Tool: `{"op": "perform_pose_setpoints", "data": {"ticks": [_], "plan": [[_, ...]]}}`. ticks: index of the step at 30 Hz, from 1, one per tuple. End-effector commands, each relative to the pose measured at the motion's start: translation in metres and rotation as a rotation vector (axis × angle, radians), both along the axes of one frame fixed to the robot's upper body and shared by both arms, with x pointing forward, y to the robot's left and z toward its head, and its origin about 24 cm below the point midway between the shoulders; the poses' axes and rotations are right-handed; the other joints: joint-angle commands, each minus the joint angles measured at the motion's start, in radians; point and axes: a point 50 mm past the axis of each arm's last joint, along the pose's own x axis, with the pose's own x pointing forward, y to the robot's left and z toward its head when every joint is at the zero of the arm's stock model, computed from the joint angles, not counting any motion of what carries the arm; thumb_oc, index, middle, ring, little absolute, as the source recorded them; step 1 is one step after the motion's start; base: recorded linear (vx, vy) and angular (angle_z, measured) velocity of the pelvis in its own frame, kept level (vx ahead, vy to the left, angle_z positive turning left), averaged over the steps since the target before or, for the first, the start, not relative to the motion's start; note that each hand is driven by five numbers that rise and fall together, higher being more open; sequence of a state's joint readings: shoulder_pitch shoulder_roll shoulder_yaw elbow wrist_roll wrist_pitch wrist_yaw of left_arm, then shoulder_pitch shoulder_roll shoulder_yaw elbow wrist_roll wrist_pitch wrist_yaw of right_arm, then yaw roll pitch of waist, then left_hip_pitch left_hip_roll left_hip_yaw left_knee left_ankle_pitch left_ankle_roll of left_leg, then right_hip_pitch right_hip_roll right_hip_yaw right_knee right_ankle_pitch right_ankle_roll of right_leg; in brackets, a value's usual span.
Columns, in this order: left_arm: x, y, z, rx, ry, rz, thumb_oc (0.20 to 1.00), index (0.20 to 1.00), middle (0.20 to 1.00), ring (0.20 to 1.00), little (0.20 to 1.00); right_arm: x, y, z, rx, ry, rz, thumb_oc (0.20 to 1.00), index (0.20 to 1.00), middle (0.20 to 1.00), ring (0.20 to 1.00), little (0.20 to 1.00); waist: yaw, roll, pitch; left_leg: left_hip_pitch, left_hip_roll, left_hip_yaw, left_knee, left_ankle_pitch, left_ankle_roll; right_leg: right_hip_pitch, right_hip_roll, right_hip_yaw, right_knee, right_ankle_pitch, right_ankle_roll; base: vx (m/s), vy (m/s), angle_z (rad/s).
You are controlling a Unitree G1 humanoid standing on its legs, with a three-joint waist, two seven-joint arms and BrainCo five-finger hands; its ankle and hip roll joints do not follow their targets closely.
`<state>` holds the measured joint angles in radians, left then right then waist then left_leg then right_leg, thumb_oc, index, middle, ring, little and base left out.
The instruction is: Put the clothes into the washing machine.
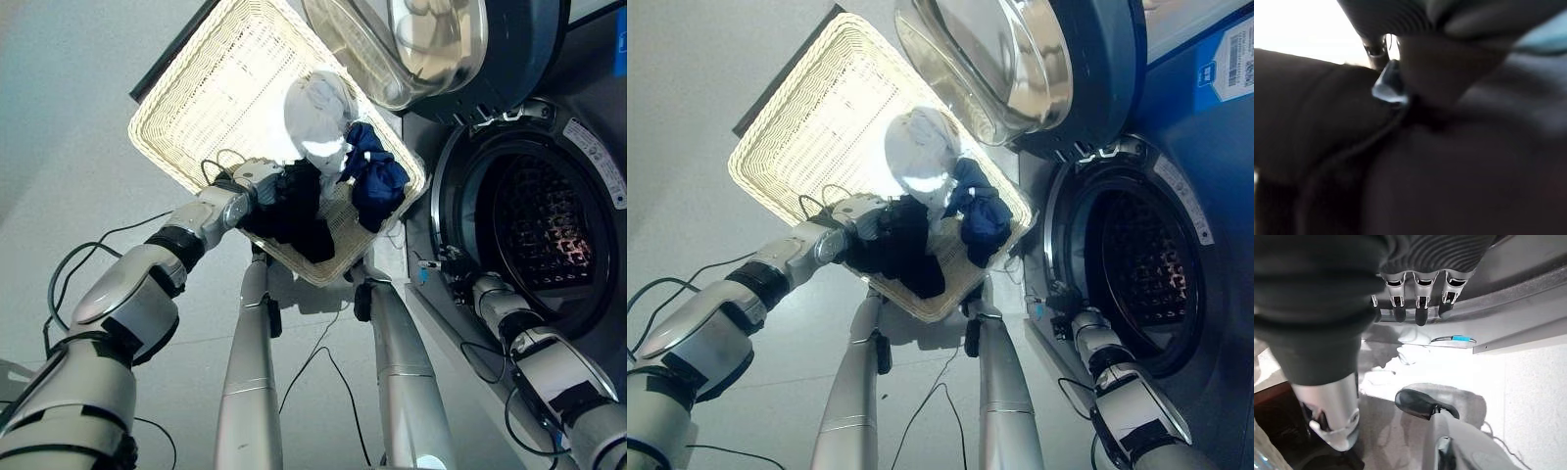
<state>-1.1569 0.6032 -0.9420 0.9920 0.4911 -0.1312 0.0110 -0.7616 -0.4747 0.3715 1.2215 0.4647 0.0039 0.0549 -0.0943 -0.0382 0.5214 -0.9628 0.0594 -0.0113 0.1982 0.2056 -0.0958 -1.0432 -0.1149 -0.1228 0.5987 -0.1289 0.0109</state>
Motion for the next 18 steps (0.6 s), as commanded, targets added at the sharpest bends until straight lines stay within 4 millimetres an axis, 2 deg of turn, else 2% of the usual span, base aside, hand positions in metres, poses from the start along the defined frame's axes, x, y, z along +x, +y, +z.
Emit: {"op": "perform_pose_setpoints", "data": {"ticks": [1,6,14,15,16,17,18], "plan": [[-0.004,0.013,-0.025,0.035,0.069,0.057,0.200,0.200,0.200,0.200,0.200,-0.008,-0.009,-0.007,-0.011,0.011,-0.024,1.000,1.000,1.000,1.000,1.000,0.026,-0.012,-0.001,-0.006,-0.061,0.035,0.164,-0.151,0.005,0.051,0.057,0.008,-0.327,0.300,0.120,0.00,0.006,-0.04],[-0.006,0.014,-0.030,0.003,0.083,0.065,0.200,0.200,0.200,0.200,0.200,-0.006,-0.006,-0.005,-0.003,-0.002,-0.015,1.000,1.000,1.000,1.000,1.000,0.028,-0.010,-0.001,-0.003,-0.062,0.036,0.161,-0.148,0.003,0.054,0.058,0.010,-0.329,0.299,0.118,0.00,0.003,-0.03],[-0.007,0.016,-0.036,-0.171,0.083,0.108,0.200,0.200,0.200,0.200,0.200,-0.005,-0.002,-0.004,0.019,-0.018,-0.021,1.000,1.000,1.000,1.000,1.000,0.031,-0.009,-0.001,0.001,-0.061,0.037,0.155,-0.143,0.003,0.058,0.059,0.012,-0.328,0.297,0.117,0.00,0.000,0.00],[-0.009,0.021,-0.036,-0.445,0.057,0.162,0.200,0.200,0.200,0.200,0.200,-0.004,-0.003,-0.002,0.096,-0.057,-0.048,1.000,1.000,1.000,1.000,1.000,0.035,-0.010,-0.001,0.007,-0.060,0.036,0.148,-0.138,0.003,0.065,0.061,0.012,-0.329,0.296,0.116,0.00,0.000,0.00],[-0.009,0.024,-0.033,-0.607,0.031,0.177,0.200,0.200,0.200,0.200,0.200,-0.004,-0.004,0.001,0.159,-0.091,-0.069,1.000,1.000,1.000,1.000,1.000,0.038,-0.009,-0.001,0.011,-0.061,0.035,0.144,-0.136,0.003,0.069,0.061,0.012,-0.330,0.294,0.116,0.00,0.000,0.00],[-0.010,0.026,-0.032,-0.674,0.027,0.186,0.200,0.200,0.200,0.200,0.200,-0.003,-0.004,0.003,0.196,-0.114,-0.079,1.000,1.000,1.000,1.000,1.000,0.040,-0.008,-0.001,0.012,-0.061,0.034,0.144,-0.135,0.003,0.071,0.061,0.012,-0.328,0.293,0.116,0.00,0.000,0.00],[-0.012,0.029,-0.027,-0.876,-0.014,0.169,0.200,0.200,0.200,0.200,0.200,-0.001,-0.004,0.009,0.300,-0.194,-0.109,1.000,1.000,1.000,1.000,1.000,0.043,-0.008,-0.001,0.016,-0.061,0.031,0.143,-0.136,0.002,0.075,0.061,0.012,-0.326,0.289,0.115,0.00,0.000,0.00]]}}
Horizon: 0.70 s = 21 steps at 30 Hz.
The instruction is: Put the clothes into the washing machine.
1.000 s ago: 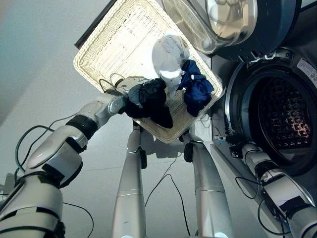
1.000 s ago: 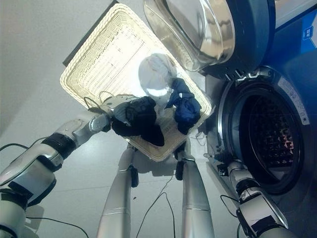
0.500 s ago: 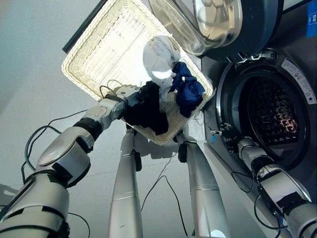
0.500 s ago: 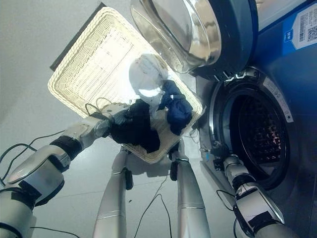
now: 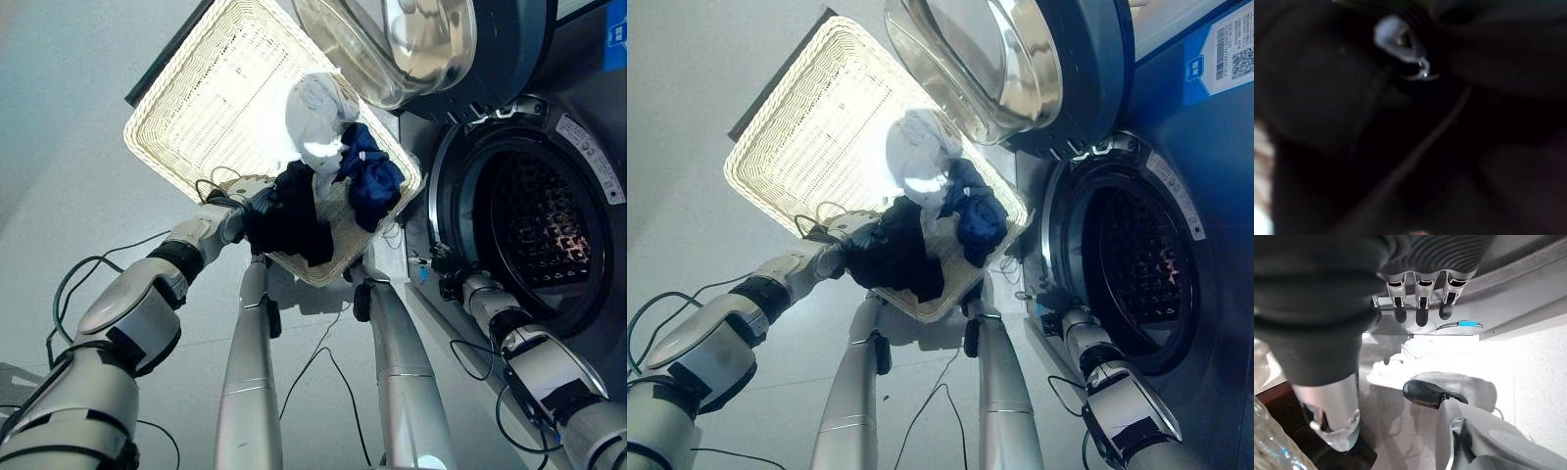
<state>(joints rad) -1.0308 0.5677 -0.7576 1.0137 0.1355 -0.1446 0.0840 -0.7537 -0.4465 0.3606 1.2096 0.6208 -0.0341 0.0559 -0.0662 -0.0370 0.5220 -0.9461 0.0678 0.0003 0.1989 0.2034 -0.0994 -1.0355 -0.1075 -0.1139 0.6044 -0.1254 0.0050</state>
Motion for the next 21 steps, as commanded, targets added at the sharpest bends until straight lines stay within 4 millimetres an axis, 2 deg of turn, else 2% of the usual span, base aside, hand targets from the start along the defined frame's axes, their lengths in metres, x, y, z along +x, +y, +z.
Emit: {"op": "perform_pose_setpoints", "data": {"ticks": [1,3,6,8,9,13,21], "plan": [[-0.007,0.014,0.000,-0.423,-0.076,0.044,0.200,0.200,0.200,0.200,0.200,-0.003,-0.014,0.013,0.184,-0.162,-0.080,1.000,1.000,1.000,1.000,1.000,0.017,-0.009,-0.002,0.002,-0.070,0.018,0.140,-0.134,0.005,0.069,0.054,0.002,-0.332,0.284,0.121,0.00,0.000,0.00],[-0.010,0.014,0.003,-0.529,-0.093,0.021,0.200,0.200,0.200,0.200,0.200,-0.002,-0.010,0.017,0.242,-0.212,-0.084,1.000,1.000,1.000,1.000,1.000,0.019,-0.008,-0.002,0.006,-0.071,0.016,0.136,-0.134,0.005,0.072,0.055,0.002,-0.332,0.282,0.121,0.00,0.000,0.00],[-0.020,0.003,0.017,-0.843,-0.195,-0.105,0.200,0.200,0.200,0.200,0.200,0.000,0.006,0.033,0.399,-0.363,-0.079,1.000,1.000,1.000,1.000,1.000,0.029,-0.007,-0.002,0.015,-0.075,0.010,0.122,-0.135,0.005,0.075,0.053,-0.007,-0.327,0.276,0.123,0.00,0.000,0.00],[-0.025,-0.002,0.023,-0.930,-0.228,-0.168,0.200,0.200,0.200,0.200,0.200,0.001,0.012,0.040,0.459,-0.423,-0.067,1.000,1.000,1.000,1.000,1.000,0.031,-0.008,-0.002,0.020,-0.077,0.009,0.116,-0.136,0.004,0.078,0.051,-0.011,-0.326,0.275,0.124,0.00,0.000,0.00],[-0.028,-0.008,0.029,-0.985,-0.259,-0.218,0.200,0.200,0.200,0.200,0.200,0.002,0.023,0.050,0.497,-0.466,-0.056,1.000,1.000,1.000,1.000,1.000,0.034,-0.007,-0.002,0.020,-0.081,0.006,0.111,-0.136,0.004,0.076,0.051,-0.013,-0.325,0.274,0.125,0.00,0.000,0.00],[-0.038,-0.023,0.042,-1.100,-0.315,-0.355,0.200,0.200,0.200,0.200,0.200,0.000,0.043,0.074,0.577,-0.594,-0.007,1.000,1.000,1.000,1.000,1.000,0.037,-0.007,-0.002,0.031,-0.088,0.003,0.103,-0.138,0.004,0.082,0.043,-0.020,-0.322,0.270,0.128,0.00,0.000,0.00],[-0.056,-0.039,0.055,-1.262,-0.334,-0.562,0.200,0.200,0.200,0.200,0.200,-0.013,0.067,0.112,0.669,-0.785,0.066,1.000,1.000,1.000,1.000,1.000,0.037,-0.003,-0.002,0.046,-0.090,0.004,0.085,-0.135,0.009,0.090,0.032,-0.026,-0.323,0.269,0.131,0.00,0.000,0.00]]}}
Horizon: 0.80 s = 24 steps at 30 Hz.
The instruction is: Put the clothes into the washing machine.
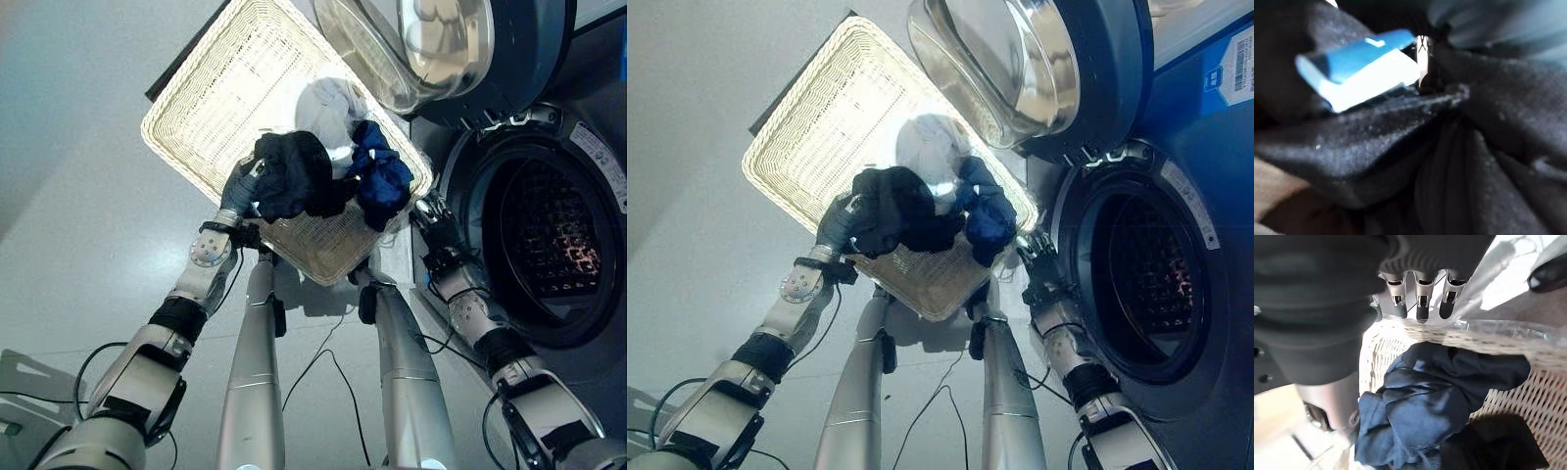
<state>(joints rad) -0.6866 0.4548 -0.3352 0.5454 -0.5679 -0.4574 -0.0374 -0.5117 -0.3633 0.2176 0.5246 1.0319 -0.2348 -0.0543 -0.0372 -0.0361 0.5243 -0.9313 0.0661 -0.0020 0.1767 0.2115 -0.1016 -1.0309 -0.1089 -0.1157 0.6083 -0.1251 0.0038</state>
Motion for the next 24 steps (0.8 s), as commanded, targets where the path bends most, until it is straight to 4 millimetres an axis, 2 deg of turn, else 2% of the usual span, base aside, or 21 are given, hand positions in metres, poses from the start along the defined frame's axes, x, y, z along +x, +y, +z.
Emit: {"op": "perform_pose_setpoints", "data": {"ticks": [1,9,20,24], "plan": [[-0.011,-0.014,0.036,-0.115,-0.199,-0.132,0.200,0.200,0.200,0.200,0.200,-0.005,0.012,0.049,0.032,-0.260,0.039,1.000,1.000,1.000,1.000,1.000,0.008,-0.004,-0.004,0.031,-0.088,0.006,0.107,-0.143,0.011,0.085,0.033,-0.024,-0.327,0.269,0.133,0.00,0.000,0.00],[-0.038,-0.035,0.053,-0.144,-0.313,-0.349,0.200,0.200,0.200,0.200,0.200,-0.028,0.034,0.078,0.009,-0.453,0.128,1.000,1.000,1.000,1.000,1.000,0.008,-0.002,-0.004,0.039,-0.091,0.010,0.094,-0.138,0.016,0.093,0.024,-0.027,-0.337,0.271,0.133,0.00,0.000,0.00],[-0.061,-0.056,0.072,-0.124,-0.396,-0.536,0.200,0.200,0.200,0.200,0.200,-0.044,0.061,0.104,-0.017,-0.592,0.280,1.000,1.000,1.000,1.000,1.000,0.014,0.002,-0.004,0.043,-0.097,0.010,0.085,-0.132,0.019,0.100,0.017,-0.035,-0.347,0.274,0.134,0.00,0.000,0.00],[-0.066,-0.059,0.076,-0.114,-0.413,-0.569,0.200,0.200,0.200,0.200,0.200,-0.049,0.065,0.112,-0.050,-0.633,0.282,1.000,1.000,1.000,1.000,1.000,0.016,0.004,-0.004,0.046,-0.098,0.012,0.081,-0.129,0.018,0.103,0.016,-0.038,-0.352,0.277,0.134,0.00,0.000,0.00]]}}
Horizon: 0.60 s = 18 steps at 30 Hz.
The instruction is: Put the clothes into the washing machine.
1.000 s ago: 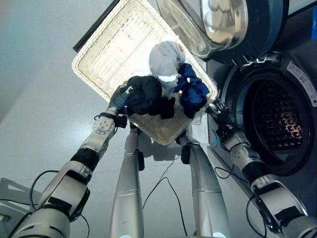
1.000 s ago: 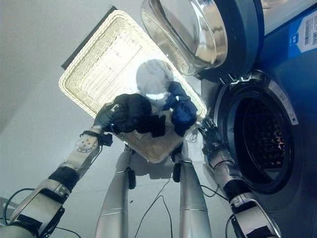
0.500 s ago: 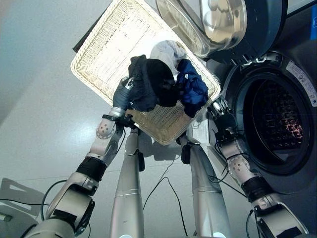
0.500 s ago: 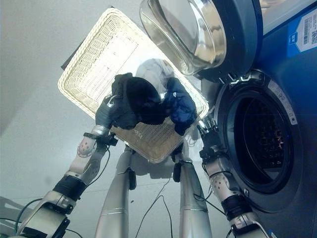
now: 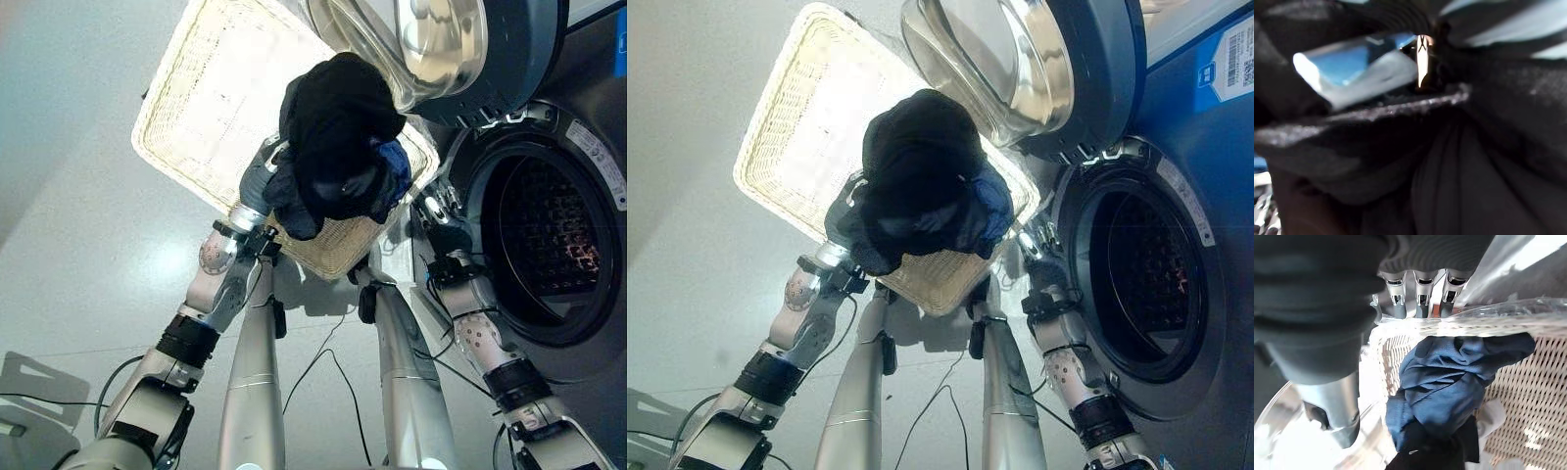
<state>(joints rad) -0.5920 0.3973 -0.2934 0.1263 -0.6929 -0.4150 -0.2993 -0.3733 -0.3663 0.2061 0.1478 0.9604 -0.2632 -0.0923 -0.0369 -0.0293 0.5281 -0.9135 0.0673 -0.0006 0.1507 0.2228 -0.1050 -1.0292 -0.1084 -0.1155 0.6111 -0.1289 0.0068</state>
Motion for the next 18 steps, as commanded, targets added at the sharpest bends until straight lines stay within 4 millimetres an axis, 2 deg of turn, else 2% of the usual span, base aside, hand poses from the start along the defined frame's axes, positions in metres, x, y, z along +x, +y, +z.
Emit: {"op": "perform_pose_setpoints", "data": {"ticks": [1,3,5,7,8,9,10,11,12,14,18], "plan": [[-0.021,-0.014,0.033,-0.034,-0.180,-0.121,0.200,0.200,0.200,0.200,0.200,-0.018,0.046,0.075,-0.060,-0.405,0.184,1.000,1.000,1.000,1.000,1.000,0.016,-0.003,-0.008,0.028,-0.099,0.012,0.107,-0.140,0.020,0.102,0.017,-0.038,-0.354,0.281,0.131,0.00,0.000,0.00],[-0.021,-0.014,0.033,-0.034,-0.180,-0.121,0.200,0.200,0.200,0.200,0.200,-0.017,0.045,0.074,-0.060,-0.400,0.173,1.000,1.000,1.000,1.000,1.000,0.015,-0.003,-0.008,0.029,-0.098,0.012,0.108,-0.140,0.020,0.102,0.017,-0.038,-0.354,0.281,0.131,0.00,0.000,0.00],[-0.021,-0.014,0.034,-0.040,-0.182,-0.113,0.200,0.200,0.200,0.200,0.200,-0.012,0.039,0.071,-0.061,-0.343,0.071,1.000,1.000,1.000,1.000,1.000,0.014,-0.003,-0.008,0.030,-0.098,0.016,0.110,-0.140,0.020,0.103,0.019,-0.038,-0.352,0.280,0.130,0.00,0.000,0.00],[-0.021,-0.013,0.033,-0.047,-0.182,-0.111,0.200,0.200,0.200,0.200,0.200,-0.004,0.024,0.058,-0.119,-0.208,-0.120,1.000,1.000,1.000,1.000,1.000,0.012,-0.002,-0.008,0.031,-0.097,0.020,0.109,-0.140,0.018,0.106,0.020,-0.037,-0.354,0.279,0.129,-0.01,0.034,0.01],[-0.021,-0.013,0.032,-0.048,-0.181,-0.111,0.200,0.200,0.200,0.200,0.200,-0.002,0.021,0.055,-0.127,-0.182,-0.153,1.000,1.000,1.000,1.000,1.000,0.012,-0.001,-0.008,0.031,-0.097,0.020,0.109,-0.139,0.018,0.106,0.021,-0.036,-0.354,0.279,0.128,0.00,0.000,0.00],[-0.022,-0.013,0.032,-0.048,-0.183,-0.110,0.200,0.200,0.200,0.200,0.200,0.002,0.008,0.045,-0.149,-0.091,-0.270,1.000,1.000,1.000,1.000,1.000,0.012,0.000,-0.008,0.032,-0.097,0.021,0.107,-0.140,0.020,0.104,0.023,-0.034,-0.354,0.281,0.128,0.00,0.000,0.00],[-0.022,-0.013,0.032,-0.049,-0.183,-0.110,0.200,0.200,0.200,0.200,0.200,0.003,0.006,0.043,-0.155,-0.073,-0.286,1.000,1.000,1.000,1.000,1.000,0.011,0.000,-0.008,0.031,-0.097,0.022,0.107,-0.140,0.019,0.103,0.023,-0.033,-0.354,0.281,0.128,0.00,0.000,0.00],[-0.022,-0.013,0.032,-0.051,-0.184,-0.109,0.200,0.200,0.200,0.200,0.200,0.007,-0.005,0.031,-0.169,0.014,-0.361,1.000,1.000,1.000,1.000,1.000,0.010,0.000,-0.008,0.031,-0.097,0.023,0.106,-0.141,0.020,0.103,0.027,-0.030,-0.354,0.282,0.127,0.00,0.003,0.03],[-0.022,-0.013,0.032,-0.051,-0.184,-0.109,0.200,0.200,0.200,0.200,0.200,0.007,-0.006,0.030,-0.170,0.020,-0.365,1.000,1.000,1.000,1.000,1.000,0.010,0.000,-0.008,0.031,-0.097,0.023,0.106,-0.141,0.020,0.103,0.027,-0.030,-0.354,0.282,0.127,0.01,0.002,0.05],[-0.022,-0.016,0.034,-0.051,-0.185,-0.119,0.200,0.200,0.200,0.200,0.200,0.013,-0.020,0.019,-0.174,0.114,-0.454,1.000,1.000,1.000,1.000,1.000,0.014,0.003,-0.008,0.027,-0.099,0.021,0.109,-0.143,0.023,0.098,0.028,-0.030,-0.351,0.282,0.126,0.01,-0.009,0.04],[-0.021,-0.020,0.040,-0.042,-0.185,-0.132,0.200,0.200,0.200,0.200,0.200,0.021,-0.027,0.018,-0.187,0.181,-0.513,1.000,1.000,1.000,1.000,1.000,0.023,0.008,-0.008,0.020,-0.103,0.014,0.110,-0.141,0.022,0.090,0.026,-0.032,-0.349,0.286,0.127,0.00,0.000,0.00]]}}
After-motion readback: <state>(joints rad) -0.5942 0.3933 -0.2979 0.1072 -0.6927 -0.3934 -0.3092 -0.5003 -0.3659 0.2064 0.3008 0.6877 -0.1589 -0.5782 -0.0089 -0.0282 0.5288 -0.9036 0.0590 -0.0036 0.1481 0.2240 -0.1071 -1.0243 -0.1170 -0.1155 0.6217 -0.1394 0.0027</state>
